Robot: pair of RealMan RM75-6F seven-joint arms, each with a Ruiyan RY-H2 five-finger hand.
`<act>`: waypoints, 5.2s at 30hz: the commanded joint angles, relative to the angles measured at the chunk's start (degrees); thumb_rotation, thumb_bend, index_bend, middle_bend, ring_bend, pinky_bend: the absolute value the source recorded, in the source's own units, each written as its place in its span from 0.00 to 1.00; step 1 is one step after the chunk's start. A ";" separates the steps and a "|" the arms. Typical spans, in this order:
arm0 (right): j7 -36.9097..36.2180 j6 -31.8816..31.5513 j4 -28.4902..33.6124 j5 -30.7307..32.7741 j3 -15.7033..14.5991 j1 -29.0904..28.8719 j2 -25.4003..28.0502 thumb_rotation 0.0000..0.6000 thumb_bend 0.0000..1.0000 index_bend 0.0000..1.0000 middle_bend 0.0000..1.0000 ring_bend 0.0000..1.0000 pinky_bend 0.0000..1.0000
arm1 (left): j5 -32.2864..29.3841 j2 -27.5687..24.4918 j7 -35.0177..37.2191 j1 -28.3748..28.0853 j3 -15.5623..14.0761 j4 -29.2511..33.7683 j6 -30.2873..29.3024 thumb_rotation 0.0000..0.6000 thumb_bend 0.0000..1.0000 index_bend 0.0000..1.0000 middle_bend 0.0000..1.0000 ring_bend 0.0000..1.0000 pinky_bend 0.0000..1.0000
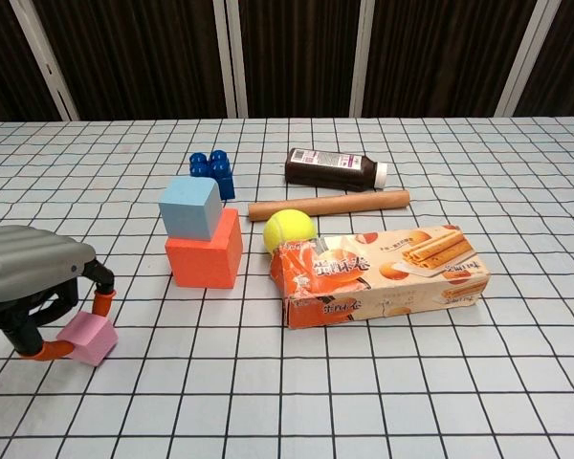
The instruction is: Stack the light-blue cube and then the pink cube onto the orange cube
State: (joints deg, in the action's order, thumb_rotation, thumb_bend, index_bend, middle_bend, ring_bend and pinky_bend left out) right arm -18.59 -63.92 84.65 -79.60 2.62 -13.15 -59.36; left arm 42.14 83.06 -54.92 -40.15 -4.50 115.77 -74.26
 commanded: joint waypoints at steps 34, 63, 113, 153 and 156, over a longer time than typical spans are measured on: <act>-2.26 -1.22 -0.63 -0.98 -0.11 0.53 0.35 1.00 0.13 0.00 0.01 0.06 0.16 | -33.91 -0.29 -10.50 -22.77 28.88 4.96 -13.33 1.00 0.42 0.47 0.82 0.80 0.87; -2.17 -0.73 -0.93 -0.60 -0.03 0.31 0.16 1.00 0.13 0.00 0.01 0.06 0.16 | -35.96 1.63 -9.19 -25.30 26.05 0.97 -11.79 1.00 0.42 0.47 0.82 0.80 0.87; -2.19 -0.36 -0.69 -0.15 0.03 0.33 0.52 1.00 0.13 0.00 0.01 0.06 0.16 | -33.92 -2.90 -10.23 -25.72 23.27 8.20 -14.89 1.00 0.20 0.21 0.77 0.75 0.84; 8.53 -8.83 2.32 0.25 1.79 2.82 -1.53 1.00 0.13 0.00 0.02 0.06 0.13 | 34.33 -12.34 40.67 22.48 -1.79 -22.46 -12.04 1.00 0.22 0.10 0.14 0.10 0.16; 8.83 -9.54 2.05 0.31 2.00 3.05 -1.80 1.00 0.13 0.00 0.01 0.06 0.13 | 34.85 -12.55 40.96 23.12 -1.61 -22.34 -12.28 1.00 0.21 0.10 0.15 0.10 0.16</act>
State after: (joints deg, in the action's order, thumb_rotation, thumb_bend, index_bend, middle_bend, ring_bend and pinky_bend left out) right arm -9.86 -73.33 86.79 -79.31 4.54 -10.19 -61.06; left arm 76.74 70.46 -14.03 -17.31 -6.31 93.55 -86.30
